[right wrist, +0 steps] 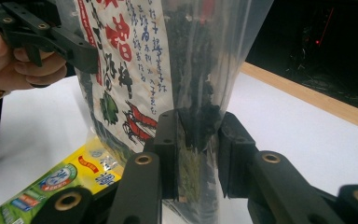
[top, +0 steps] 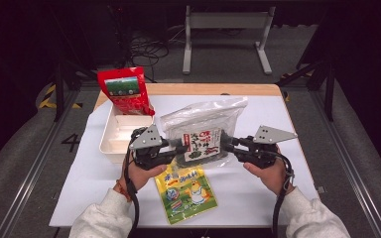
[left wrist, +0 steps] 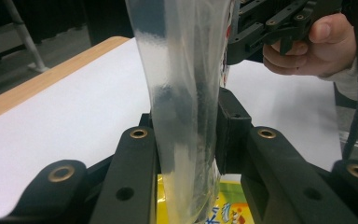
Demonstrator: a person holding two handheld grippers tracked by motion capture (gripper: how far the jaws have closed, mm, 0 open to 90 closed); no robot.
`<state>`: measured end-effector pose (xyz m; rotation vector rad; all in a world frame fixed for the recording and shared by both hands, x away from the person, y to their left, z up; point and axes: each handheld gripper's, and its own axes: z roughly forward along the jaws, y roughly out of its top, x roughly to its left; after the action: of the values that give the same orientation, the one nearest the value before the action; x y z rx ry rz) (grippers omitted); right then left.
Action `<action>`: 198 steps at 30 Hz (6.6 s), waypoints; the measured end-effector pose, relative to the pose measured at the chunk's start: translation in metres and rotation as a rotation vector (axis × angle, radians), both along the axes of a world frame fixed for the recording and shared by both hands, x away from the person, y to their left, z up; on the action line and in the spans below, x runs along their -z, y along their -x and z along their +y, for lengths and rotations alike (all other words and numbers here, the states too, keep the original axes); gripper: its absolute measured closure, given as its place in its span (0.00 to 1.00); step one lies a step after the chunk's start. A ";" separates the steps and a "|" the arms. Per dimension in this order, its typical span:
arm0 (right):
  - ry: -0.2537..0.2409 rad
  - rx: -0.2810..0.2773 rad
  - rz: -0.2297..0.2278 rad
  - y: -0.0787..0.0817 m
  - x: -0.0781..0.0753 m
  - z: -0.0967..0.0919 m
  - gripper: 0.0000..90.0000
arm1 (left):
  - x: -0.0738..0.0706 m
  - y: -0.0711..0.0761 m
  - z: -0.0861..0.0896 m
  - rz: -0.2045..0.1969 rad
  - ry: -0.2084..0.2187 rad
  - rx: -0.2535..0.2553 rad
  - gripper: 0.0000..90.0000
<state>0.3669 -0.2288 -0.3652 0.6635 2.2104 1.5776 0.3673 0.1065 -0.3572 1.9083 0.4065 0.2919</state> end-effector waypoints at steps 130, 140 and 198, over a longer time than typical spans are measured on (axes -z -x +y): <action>0.249 0.053 0.138 0.004 0.037 -0.025 0.32 | 0.015 -0.052 0.181 -0.108 0.017 -0.439 0.61; 0.269 0.058 0.151 0.008 0.042 -0.027 0.32 | 0.012 -0.010 0.174 -0.134 -0.010 -0.515 0.37; 0.319 0.056 0.125 0.029 0.058 -0.026 0.35 | 0.118 0.026 0.057 0.630 0.085 -0.184 0.13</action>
<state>0.3374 -0.2548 -0.4232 0.7357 2.4371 1.1470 0.3413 0.1635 -0.4753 1.8514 0.9980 -0.2184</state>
